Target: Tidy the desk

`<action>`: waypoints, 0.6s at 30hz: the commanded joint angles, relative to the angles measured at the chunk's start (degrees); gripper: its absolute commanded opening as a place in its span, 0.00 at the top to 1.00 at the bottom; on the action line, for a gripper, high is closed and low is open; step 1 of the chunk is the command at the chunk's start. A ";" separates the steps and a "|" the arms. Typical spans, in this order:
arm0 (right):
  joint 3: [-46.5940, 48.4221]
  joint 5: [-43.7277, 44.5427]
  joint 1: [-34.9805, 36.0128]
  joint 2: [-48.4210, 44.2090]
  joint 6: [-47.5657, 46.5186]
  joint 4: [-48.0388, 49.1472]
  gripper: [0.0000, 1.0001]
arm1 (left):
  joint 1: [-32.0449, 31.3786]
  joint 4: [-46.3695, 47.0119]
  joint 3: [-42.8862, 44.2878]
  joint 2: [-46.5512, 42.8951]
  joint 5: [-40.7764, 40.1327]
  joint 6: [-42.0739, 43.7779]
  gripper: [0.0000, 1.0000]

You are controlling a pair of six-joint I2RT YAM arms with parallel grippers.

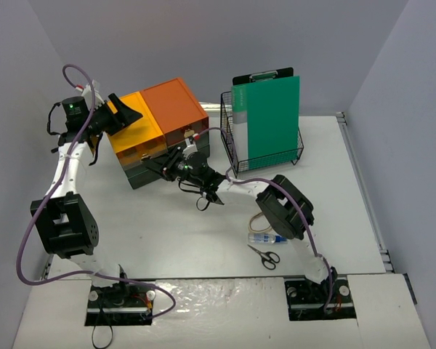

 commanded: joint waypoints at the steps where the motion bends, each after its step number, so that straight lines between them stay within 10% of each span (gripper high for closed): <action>1: -7.05 2.63 -1.21 -9.40 -1.76 -1.79 1.00 | 1.01 -5.11 -2.64 -1.00 -1.89 1.45 0.34; 14: -17.43 3.75 1.74 -22.93 -9.31 -15.20 0.99 | 1.19 -3.74 -4.22 -1.56 -1.69 0.67 0.34; 18: -15.79 4.37 1.79 -22.93 -11.84 -14.05 0.58 | 1.14 -3.02 -4.93 -1.40 -1.45 0.40 0.34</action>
